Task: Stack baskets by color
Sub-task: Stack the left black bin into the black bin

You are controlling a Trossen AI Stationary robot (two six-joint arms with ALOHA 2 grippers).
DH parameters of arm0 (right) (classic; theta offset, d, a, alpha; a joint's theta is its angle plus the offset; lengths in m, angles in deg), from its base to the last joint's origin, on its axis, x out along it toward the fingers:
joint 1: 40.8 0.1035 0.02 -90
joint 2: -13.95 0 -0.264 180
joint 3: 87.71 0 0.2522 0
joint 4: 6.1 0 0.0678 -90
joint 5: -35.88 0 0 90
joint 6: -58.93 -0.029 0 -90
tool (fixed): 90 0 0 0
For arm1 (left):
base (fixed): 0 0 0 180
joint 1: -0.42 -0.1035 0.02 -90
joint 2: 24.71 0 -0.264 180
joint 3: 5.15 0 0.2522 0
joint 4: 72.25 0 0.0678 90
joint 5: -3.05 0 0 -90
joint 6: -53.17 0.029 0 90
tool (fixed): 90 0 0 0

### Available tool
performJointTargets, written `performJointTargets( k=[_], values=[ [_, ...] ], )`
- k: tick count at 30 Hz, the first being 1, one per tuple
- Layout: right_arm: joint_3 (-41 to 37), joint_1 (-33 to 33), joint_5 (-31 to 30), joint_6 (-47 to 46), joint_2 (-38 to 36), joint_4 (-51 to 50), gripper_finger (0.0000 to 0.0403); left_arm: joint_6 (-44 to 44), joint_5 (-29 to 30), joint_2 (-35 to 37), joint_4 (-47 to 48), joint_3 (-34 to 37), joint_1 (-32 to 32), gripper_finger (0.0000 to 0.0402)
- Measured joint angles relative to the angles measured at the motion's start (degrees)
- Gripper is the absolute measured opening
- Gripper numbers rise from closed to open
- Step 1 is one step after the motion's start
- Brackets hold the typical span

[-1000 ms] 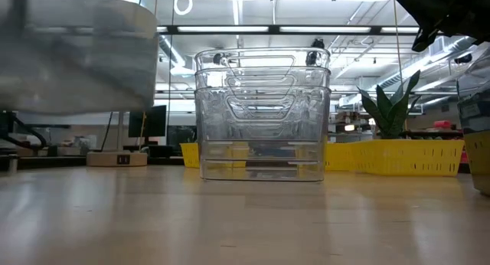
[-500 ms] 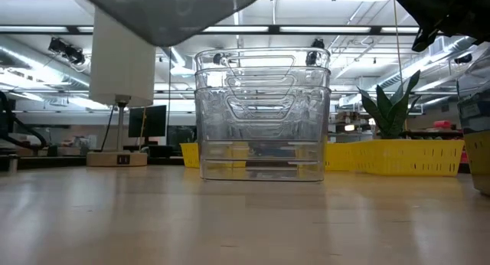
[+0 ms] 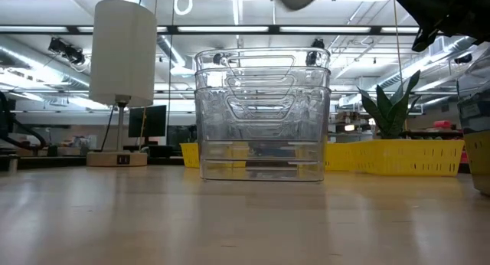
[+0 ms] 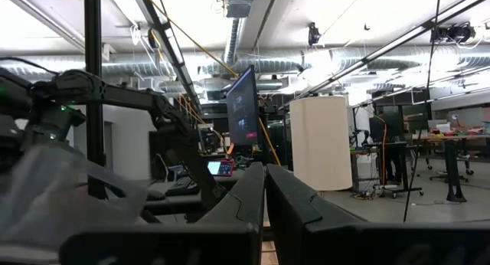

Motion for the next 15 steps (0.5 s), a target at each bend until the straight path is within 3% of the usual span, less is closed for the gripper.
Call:
performJointTargets(
  k=[15],
  values=[
    [0.0, 0.0, 0.0, 0.0, 0.0, -0.1, 0.0023, 23.7, -8.9, -4.9, -19.8, 0.3, -6.8, 0.0008]
  ],
)
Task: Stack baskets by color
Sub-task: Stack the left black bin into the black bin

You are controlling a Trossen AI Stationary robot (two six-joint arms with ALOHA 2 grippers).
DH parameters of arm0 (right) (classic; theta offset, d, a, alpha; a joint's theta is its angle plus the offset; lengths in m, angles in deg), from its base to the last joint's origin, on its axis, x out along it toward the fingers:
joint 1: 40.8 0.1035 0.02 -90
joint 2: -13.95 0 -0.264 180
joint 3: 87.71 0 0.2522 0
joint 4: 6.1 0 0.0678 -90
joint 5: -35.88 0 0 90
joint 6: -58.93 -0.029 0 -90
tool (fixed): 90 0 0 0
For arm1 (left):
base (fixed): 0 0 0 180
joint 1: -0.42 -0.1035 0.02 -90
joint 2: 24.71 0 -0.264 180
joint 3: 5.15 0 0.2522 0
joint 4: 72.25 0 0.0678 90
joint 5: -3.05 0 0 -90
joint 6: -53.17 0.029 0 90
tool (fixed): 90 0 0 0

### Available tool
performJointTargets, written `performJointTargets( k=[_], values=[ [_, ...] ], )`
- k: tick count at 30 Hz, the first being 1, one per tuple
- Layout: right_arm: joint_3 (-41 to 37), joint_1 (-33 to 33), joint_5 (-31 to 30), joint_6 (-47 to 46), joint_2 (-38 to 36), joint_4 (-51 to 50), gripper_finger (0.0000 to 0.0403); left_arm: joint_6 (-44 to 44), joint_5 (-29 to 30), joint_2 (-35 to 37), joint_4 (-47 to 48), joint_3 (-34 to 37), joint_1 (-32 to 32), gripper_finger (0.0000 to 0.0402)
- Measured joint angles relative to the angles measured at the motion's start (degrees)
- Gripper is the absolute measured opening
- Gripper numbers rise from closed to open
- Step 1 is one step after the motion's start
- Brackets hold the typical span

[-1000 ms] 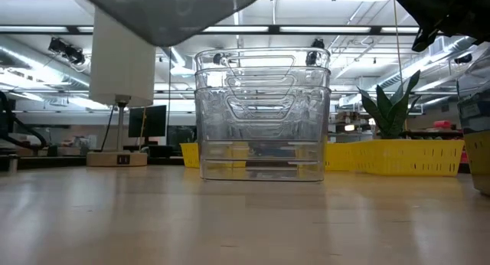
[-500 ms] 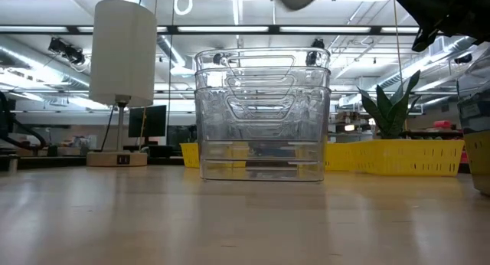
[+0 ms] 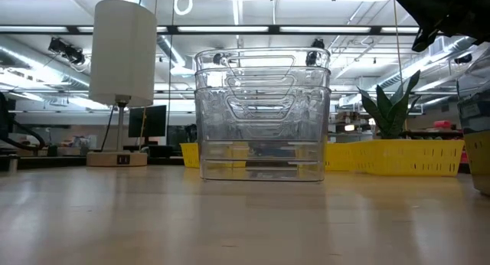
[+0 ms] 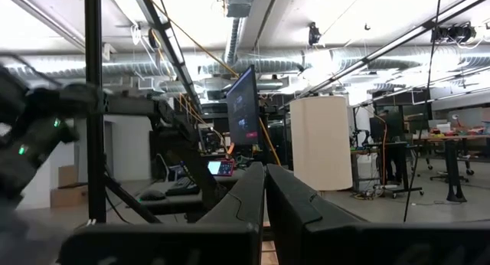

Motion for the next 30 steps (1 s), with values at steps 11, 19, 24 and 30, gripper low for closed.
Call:
performJointTargets(
  k=[11, 19, 24, 30],
  values=[
    [0.0, 0.0, 0.0, 0.0, 0.0, 0.1, 0.0023, 1.1, -0.5, -3.4, -18.6, 0.0, -3.8, 0.0008],
    [0.0, 0.0, -0.1, 0.0, 0.1, -0.1, 0.0023, -9.6, -3.6, -6.7, -24.9, 0.1, -6.3, 0.0008],
    [0.0, 0.0, -0.2, 0.0, 0.3, -0.2, 0.0023, -13.5, -5.1, -7.7, -24.8, -0.1, -6.1, 0.0008],
    [0.0, 0.0, -0.4, 0.0, 0.3, 0.0, 0.0023, -14.2, -5.7, -9.3, -22.6, 0.1, -5.1, 0.0007]
  ],
)
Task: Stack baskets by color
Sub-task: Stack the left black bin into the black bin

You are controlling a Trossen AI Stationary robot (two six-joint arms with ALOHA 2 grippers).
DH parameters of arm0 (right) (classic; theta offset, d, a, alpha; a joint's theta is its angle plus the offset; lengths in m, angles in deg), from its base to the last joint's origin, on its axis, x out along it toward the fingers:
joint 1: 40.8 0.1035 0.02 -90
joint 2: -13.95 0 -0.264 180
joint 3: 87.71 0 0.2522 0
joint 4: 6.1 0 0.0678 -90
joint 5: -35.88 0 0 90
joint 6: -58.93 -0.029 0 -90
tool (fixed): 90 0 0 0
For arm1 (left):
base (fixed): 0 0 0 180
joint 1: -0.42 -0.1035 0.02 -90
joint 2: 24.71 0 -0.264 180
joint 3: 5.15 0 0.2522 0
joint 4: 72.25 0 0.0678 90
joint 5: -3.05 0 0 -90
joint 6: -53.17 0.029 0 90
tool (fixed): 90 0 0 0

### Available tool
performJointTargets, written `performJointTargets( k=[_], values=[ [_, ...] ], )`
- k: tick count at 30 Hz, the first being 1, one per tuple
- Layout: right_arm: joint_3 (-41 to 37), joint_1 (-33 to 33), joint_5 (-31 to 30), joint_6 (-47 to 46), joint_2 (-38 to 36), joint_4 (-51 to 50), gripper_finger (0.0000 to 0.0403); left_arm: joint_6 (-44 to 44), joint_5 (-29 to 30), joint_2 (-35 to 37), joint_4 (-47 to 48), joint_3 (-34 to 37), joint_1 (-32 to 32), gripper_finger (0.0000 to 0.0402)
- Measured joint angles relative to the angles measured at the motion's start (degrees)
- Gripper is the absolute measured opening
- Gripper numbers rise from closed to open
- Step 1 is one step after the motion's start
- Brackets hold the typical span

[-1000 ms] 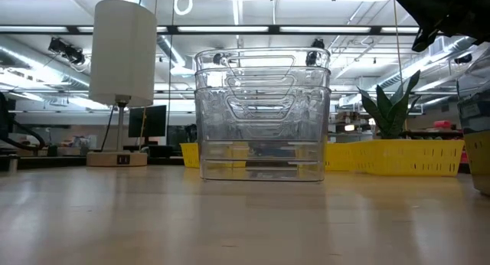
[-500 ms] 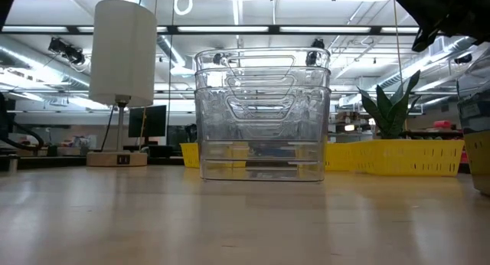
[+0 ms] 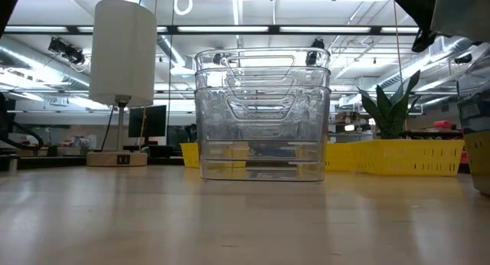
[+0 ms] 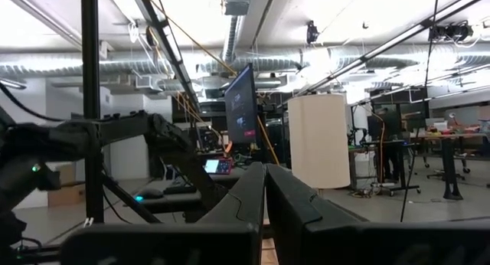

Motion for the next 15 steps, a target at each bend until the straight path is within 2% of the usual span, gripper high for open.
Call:
performJointTargets(
  k=[15],
  values=[
    [0.0, 0.0, 0.0, 0.0, 0.0, 0.1, 0.0023, -0.4, 0.5, -0.3, 17.0, -2.4, -1.5, 0.0005]
  ],
)
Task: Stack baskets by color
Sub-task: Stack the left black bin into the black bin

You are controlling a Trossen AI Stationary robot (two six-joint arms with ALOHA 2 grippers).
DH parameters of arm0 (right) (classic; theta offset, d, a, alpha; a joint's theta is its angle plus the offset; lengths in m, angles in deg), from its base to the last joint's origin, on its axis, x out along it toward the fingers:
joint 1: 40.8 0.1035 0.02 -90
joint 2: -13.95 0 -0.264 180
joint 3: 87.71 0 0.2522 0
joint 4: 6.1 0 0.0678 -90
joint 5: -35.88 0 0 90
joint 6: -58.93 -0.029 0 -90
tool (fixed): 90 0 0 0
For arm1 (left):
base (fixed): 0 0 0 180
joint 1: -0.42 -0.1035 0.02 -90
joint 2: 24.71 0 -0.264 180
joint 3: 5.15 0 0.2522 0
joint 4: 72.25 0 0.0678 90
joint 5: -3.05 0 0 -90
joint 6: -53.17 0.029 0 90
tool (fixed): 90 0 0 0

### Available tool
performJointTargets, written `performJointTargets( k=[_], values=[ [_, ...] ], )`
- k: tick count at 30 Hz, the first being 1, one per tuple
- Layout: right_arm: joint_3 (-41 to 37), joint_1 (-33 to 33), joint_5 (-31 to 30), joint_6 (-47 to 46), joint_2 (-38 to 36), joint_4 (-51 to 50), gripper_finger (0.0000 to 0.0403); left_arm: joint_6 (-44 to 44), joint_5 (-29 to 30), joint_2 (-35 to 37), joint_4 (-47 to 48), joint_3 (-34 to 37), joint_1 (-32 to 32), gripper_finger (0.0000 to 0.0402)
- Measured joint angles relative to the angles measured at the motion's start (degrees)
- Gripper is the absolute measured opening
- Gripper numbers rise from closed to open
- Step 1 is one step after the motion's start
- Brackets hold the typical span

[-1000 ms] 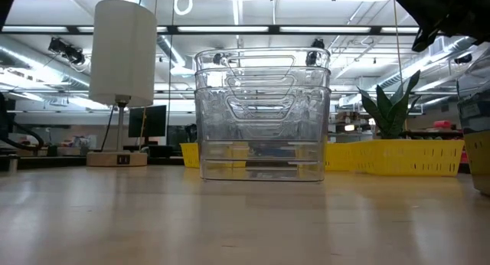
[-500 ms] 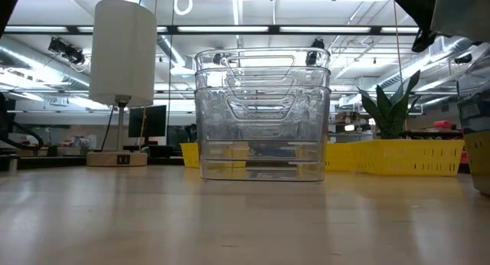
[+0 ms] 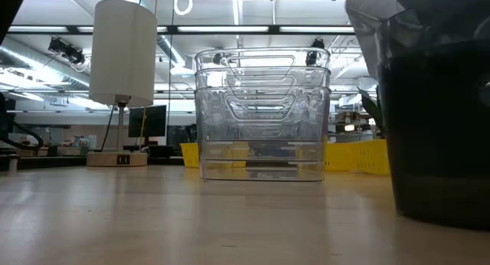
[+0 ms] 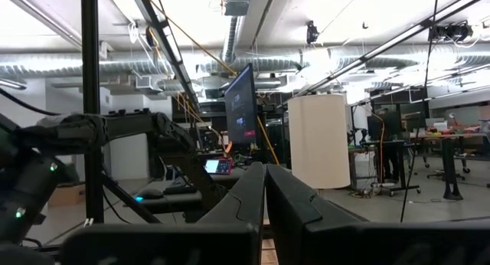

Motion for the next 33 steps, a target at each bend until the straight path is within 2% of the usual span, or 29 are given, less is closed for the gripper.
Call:
performJointTargets(
  k=[6, 12, 15, 21, 25, 29, 33],
  values=[
    [0.0, 0.0, 0.0, 0.0, 0.0, 0.0, 0.0023, 3.2, 0.0, 0.1, 7.3, -2.1, 0.1, 0.0007],
    [0.0, 0.0, 0.0, 0.0, 0.0, 0.0, 0.0023, 2.1, 0.4, 0.1, 8.8, -2.1, 0.1, 0.0013],
    [0.0, 0.0, 0.0, 0.0, 0.0, 0.0, 0.0023, 2.4, 1.1, 0.1, 8.7, -2.1, 0.3, 0.0042],
    [0.0, 0.0, 0.0, 0.0, 0.0, 0.0, 0.0023, 2.0, 1.6, 0.5, 9.0, -2.1, 0.4, 0.0137],
    [0.0, 0.0, 0.0, 0.0, 0.0, 0.0, 0.0023, 1.9, 1.6, 2.5, 8.5, -2.2, 0.5, 0.0182],
    [0.0, 0.0, 0.0, 0.0, 0.0, 0.0, 0.0023, 1.9, 1.6, 3.2, 8.2, -2.3, 0.7, 0.0194],
    [0.0, 0.0, 0.0, 0.0, 0.0, 0.1, 0.0023, 1.7, 1.6, 2.8, 7.8, -1.6, 0.8, 0.0180]
  ],
)
